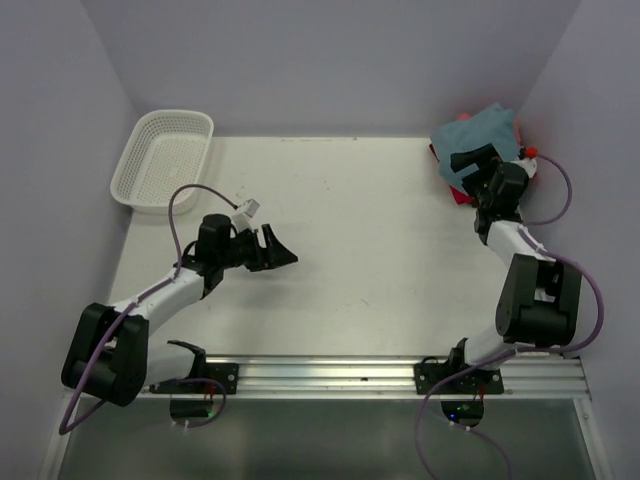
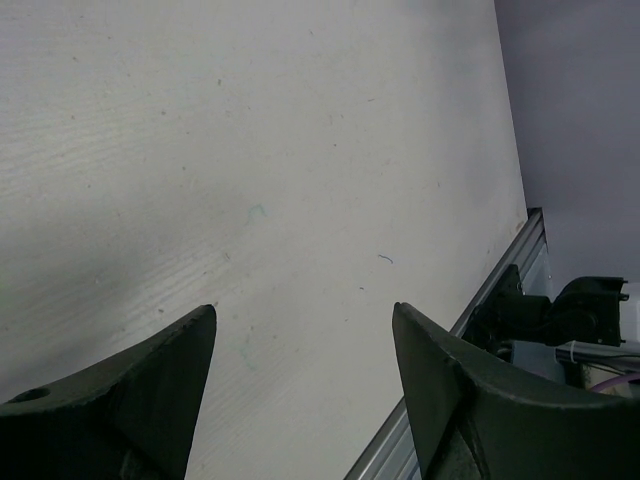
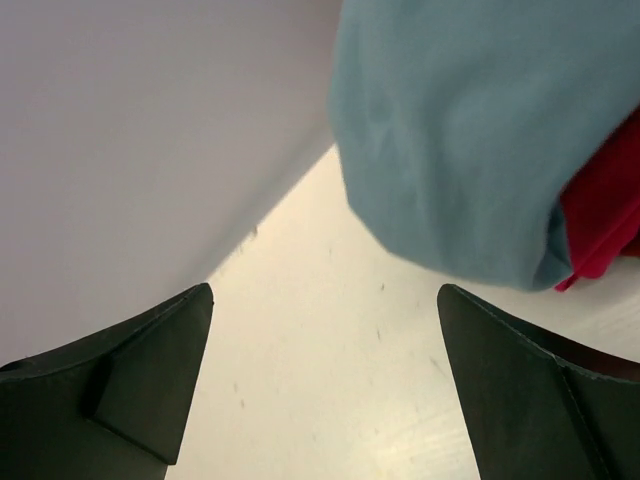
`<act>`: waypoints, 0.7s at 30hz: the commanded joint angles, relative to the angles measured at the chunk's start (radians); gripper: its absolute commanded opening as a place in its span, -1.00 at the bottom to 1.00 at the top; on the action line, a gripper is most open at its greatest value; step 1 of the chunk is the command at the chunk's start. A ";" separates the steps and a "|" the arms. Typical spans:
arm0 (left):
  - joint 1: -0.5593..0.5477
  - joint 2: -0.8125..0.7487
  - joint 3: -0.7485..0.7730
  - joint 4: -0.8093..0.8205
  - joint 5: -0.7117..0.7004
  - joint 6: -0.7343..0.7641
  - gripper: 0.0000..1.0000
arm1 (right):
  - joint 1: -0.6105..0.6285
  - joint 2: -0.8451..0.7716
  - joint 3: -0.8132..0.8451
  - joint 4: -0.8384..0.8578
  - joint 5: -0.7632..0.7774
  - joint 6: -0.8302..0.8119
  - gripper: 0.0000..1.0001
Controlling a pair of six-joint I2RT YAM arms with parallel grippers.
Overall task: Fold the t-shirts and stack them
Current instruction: Neatly place the folded tshirt to the corner
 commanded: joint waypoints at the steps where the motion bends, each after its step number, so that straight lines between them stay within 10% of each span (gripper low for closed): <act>1: -0.003 -0.031 -0.005 0.061 0.019 -0.009 0.49 | 0.037 -0.028 0.094 -0.195 -0.264 -0.209 0.98; 11: -0.003 -0.169 0.032 -0.004 -0.104 0.076 0.63 | 0.333 -0.180 0.111 -0.580 -0.335 -0.502 0.98; 21: -0.005 -0.586 -0.005 -0.195 -0.631 0.110 1.00 | 0.568 -0.258 0.051 -0.735 -0.217 -0.585 0.98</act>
